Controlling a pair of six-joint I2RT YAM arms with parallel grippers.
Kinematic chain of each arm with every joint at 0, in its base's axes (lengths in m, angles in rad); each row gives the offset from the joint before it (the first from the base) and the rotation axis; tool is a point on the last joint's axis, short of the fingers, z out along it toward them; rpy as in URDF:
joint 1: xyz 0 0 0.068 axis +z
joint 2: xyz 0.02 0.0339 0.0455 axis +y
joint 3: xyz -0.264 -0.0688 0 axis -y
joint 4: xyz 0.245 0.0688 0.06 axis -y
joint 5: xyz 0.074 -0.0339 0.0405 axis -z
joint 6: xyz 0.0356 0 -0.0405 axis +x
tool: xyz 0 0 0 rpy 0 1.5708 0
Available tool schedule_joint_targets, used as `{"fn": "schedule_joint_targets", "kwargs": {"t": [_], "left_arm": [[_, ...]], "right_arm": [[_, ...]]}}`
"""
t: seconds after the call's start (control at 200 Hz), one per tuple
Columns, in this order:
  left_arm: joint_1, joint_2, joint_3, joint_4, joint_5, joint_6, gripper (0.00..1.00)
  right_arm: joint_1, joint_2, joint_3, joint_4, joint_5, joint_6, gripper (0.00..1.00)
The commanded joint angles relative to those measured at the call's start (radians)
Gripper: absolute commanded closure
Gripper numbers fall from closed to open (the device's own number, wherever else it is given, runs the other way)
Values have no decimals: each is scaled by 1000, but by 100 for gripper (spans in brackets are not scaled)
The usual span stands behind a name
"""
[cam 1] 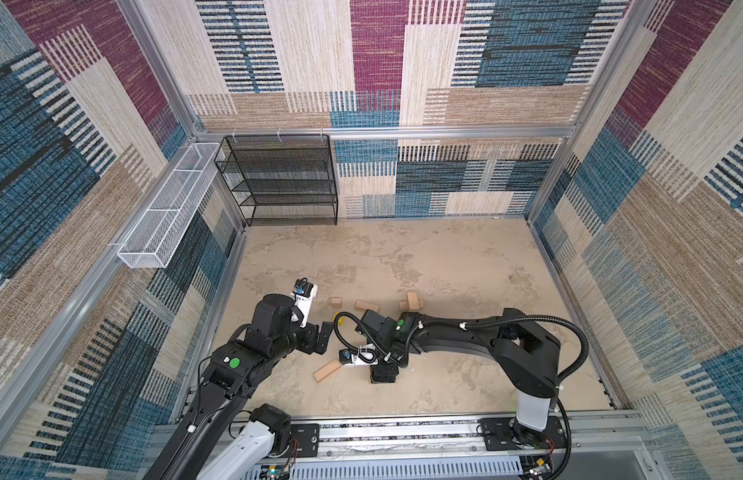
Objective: Build the wood block tower
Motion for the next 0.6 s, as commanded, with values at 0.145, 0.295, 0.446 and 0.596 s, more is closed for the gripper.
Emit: {"fn": "schedule_joint_targets", "kwargs": {"t": [0.145,0.295,0.446,0.596], "left_arm": [[-1,2,1,4,-13,8,2],[-2,2,2,4,-14,8,2],[-4,7,1,4,-15,8,2],[-4,10,1,5,-16,10,2]], "right_arm": [[0,2,1,-1,7,21,19],[1,2,1,-1,12,26,19],[1,1,-3,0,18,28,18],[0,1,-7,1,31,27,19]]}}
